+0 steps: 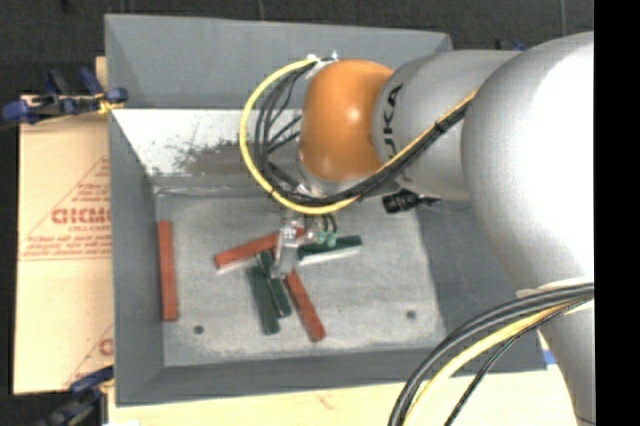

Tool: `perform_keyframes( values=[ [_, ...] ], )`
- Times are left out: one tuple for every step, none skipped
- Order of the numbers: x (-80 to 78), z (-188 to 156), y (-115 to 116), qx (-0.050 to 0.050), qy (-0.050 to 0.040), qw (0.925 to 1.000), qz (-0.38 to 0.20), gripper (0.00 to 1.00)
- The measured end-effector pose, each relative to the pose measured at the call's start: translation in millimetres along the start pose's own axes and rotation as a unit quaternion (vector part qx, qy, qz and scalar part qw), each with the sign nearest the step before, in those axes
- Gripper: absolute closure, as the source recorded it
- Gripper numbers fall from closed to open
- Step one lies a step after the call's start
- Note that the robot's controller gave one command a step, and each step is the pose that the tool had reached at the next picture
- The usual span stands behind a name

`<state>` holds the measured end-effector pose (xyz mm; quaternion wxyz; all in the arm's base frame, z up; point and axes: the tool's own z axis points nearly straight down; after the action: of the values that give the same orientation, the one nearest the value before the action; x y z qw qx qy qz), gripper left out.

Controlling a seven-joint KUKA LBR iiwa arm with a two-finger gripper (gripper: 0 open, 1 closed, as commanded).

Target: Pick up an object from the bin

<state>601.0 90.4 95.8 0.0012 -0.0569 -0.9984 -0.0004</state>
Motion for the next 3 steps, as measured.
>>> perform_keyframes(
  values=[
    [-11.6,20.8,11.0,-0.001,-0.0052,0.9971,-0.076,1.00],
    [-11.6,20.8,10.9,-0.001,-0.0051,0.9971,-0.075,1.00],
    [-10.3,23.6,11.0,-0.001,-0.0042,0.9972,-0.075,0.00]
  ],
)
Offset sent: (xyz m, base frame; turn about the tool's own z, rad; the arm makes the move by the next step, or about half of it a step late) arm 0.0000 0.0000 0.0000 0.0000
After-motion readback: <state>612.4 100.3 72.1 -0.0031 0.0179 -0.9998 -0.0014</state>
